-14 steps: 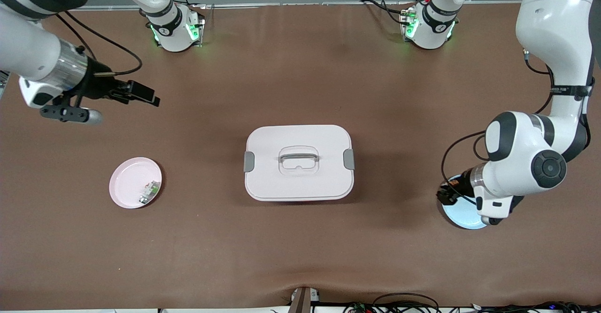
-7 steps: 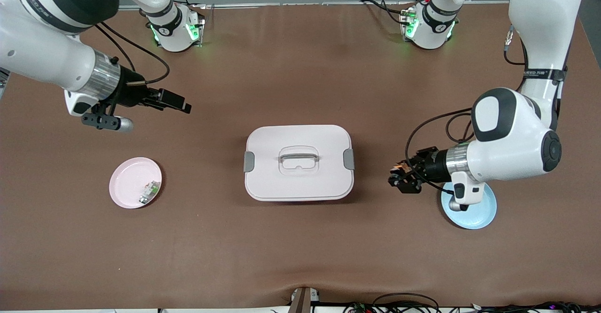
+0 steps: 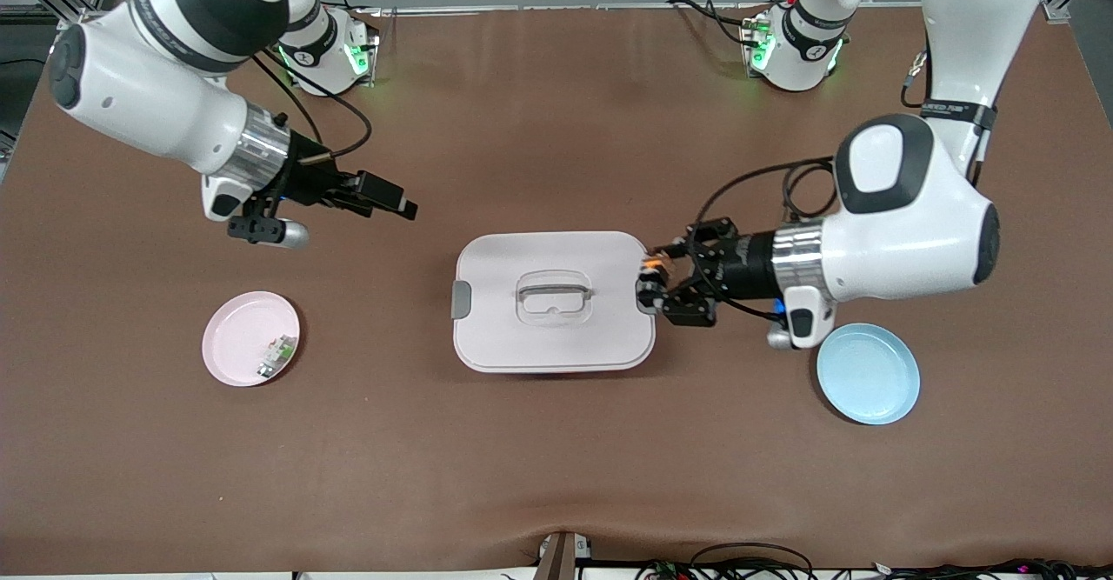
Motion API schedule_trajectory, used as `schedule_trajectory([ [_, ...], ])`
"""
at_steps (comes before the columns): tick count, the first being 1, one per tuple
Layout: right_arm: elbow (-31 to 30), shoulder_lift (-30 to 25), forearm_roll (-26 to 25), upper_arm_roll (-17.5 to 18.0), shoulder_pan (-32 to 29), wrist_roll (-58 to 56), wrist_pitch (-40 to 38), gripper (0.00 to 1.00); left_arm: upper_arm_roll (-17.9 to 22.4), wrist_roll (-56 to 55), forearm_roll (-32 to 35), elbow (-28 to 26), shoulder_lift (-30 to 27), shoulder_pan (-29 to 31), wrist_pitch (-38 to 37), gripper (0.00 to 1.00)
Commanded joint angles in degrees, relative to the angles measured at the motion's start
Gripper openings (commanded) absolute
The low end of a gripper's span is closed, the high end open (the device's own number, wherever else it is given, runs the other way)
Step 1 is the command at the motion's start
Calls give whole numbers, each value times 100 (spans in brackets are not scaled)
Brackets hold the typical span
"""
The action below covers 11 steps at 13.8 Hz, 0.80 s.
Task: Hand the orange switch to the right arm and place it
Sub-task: 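Carry the switch above the white box toward the right gripper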
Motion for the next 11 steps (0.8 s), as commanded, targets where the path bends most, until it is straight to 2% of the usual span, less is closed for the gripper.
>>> schedule_trajectory([
  [1, -28, 159, 567, -45, 241, 75, 510, 100, 9, -983, -64, 144, 51, -397, 348, 32],
  [4, -19, 291, 1360, -45, 478, 75, 1056, 100, 35, -1688, 6, 144, 95, -609, 446, 32],
  [8, 95, 353, 1405, -45, 611, -4, 1242, 100, 44, -2532, 822, 153, 183, -987, 586, 32],
  [11, 429, 431, 1432, -45, 864, 275, 1259, 100, 53, -2586, 912, 153, 253, -1084, 666, 32],
])
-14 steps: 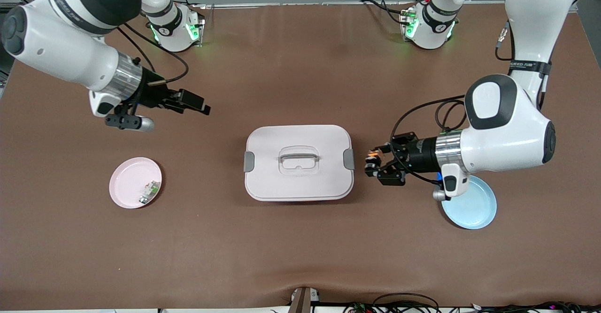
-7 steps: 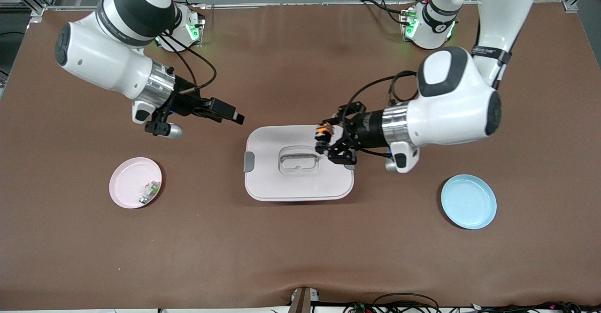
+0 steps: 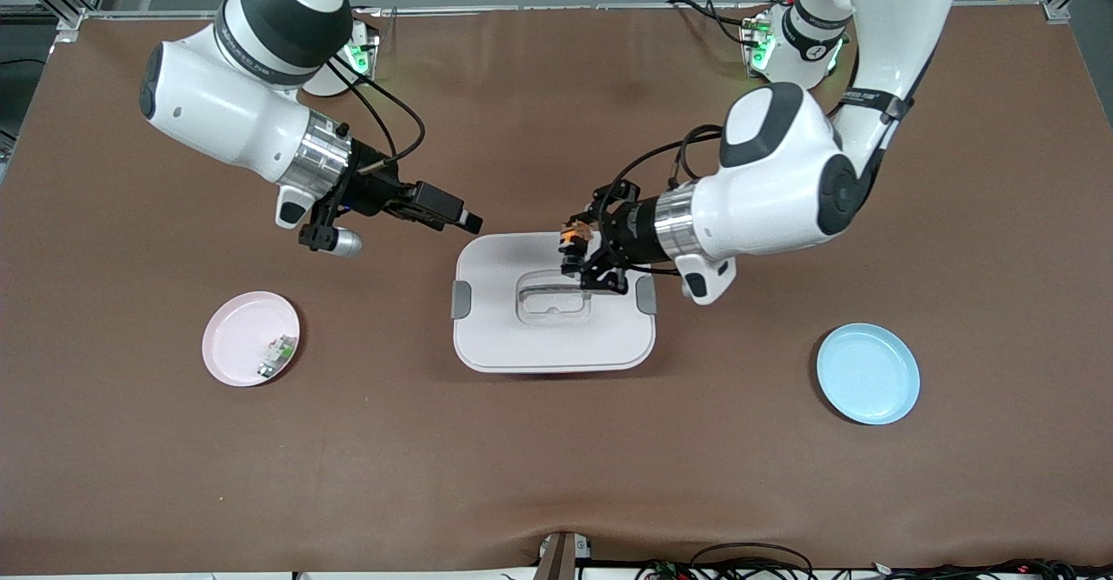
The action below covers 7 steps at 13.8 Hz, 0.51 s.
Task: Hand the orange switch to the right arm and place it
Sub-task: 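Carry the switch above the white box toward the right gripper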
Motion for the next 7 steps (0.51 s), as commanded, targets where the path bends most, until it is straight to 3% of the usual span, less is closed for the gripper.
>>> schedule_trajectory([
  [1, 403, 208, 117, -44, 313, 429, 88, 100, 42, -188, 131, 136, 56, -75, 75, 32],
  [7, 632, 779, 90, -44, 866, 677, 833, 100, 51, -382, 157, 233, 47, -251, 172, 32],
])
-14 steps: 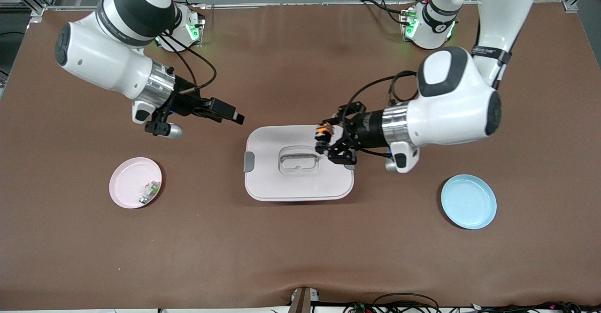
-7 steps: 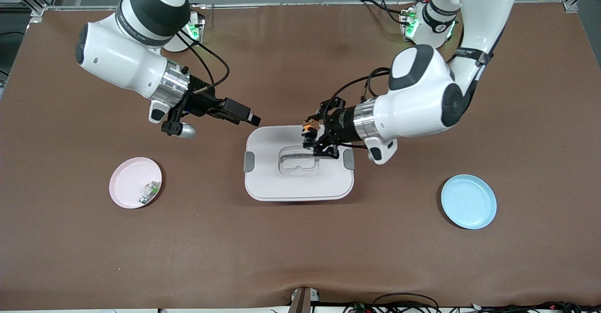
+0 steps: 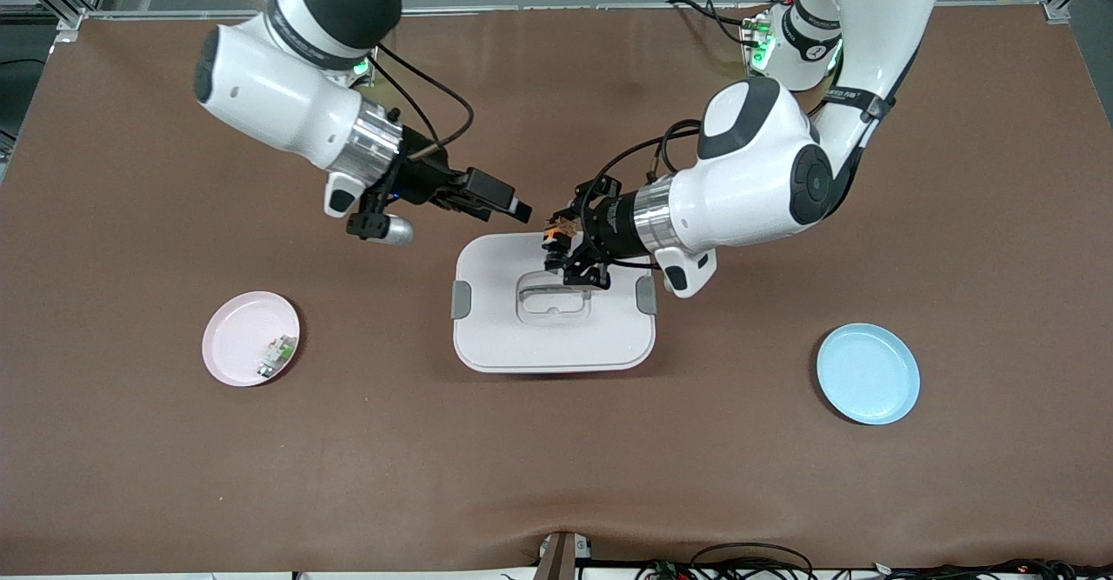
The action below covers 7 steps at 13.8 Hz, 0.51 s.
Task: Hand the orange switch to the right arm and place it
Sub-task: 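Carry the switch above the white box toward the right gripper, then close the right gripper on the switch's black cap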
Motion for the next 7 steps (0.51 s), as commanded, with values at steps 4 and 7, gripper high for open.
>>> schedule_trajectory([
  [4, 360, 549, 107, -44, 369, 267, 503, 100, 42, -237, 129, 135, -9, -100, 16, 32],
  [7, 378, 557, 90, -44, 421, 321, 485, 100, 42, -237, 129, 135, -9, -100, 25, 32],
])
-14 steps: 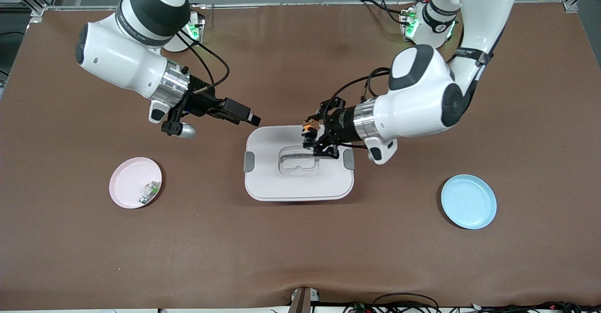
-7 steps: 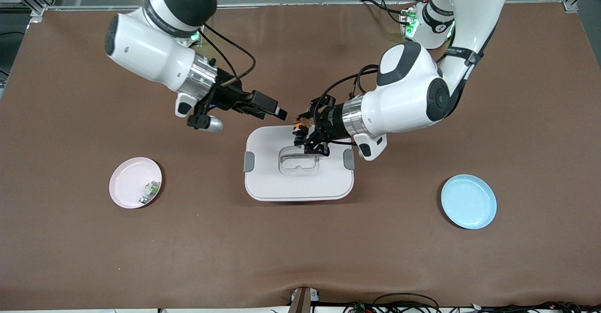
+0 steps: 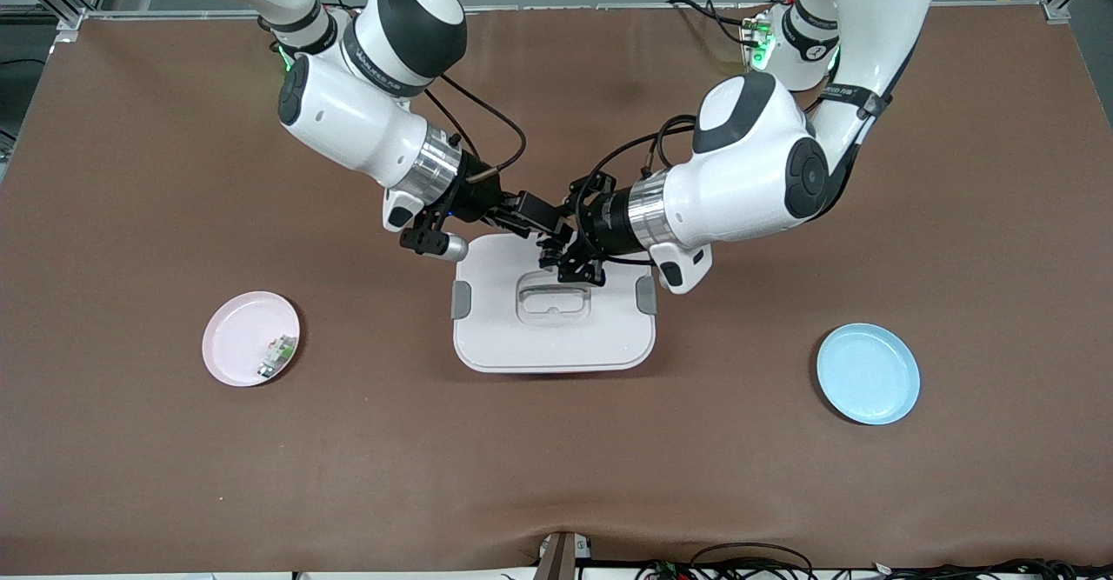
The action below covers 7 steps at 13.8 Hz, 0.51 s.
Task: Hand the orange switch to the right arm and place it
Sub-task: 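Close the right gripper on the switch's black cap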
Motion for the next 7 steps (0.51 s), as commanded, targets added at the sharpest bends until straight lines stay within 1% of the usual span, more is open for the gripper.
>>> schedule_trajectory([
  [1, 123, 45, 53, -42, 103, 75, -79, 100, 41, -174, 119, 101, -9, -74, 13, 32],
  [3, 123, 27, 17, -42, 95, 5, -219, 100, 41, -174, 119, 101, -9, -74, 13, 32],
  [7, 132, 27, -115, -42, 121, -66, -246, 100, 41, -174, 119, 101, -9, -74, 5, 32],
])
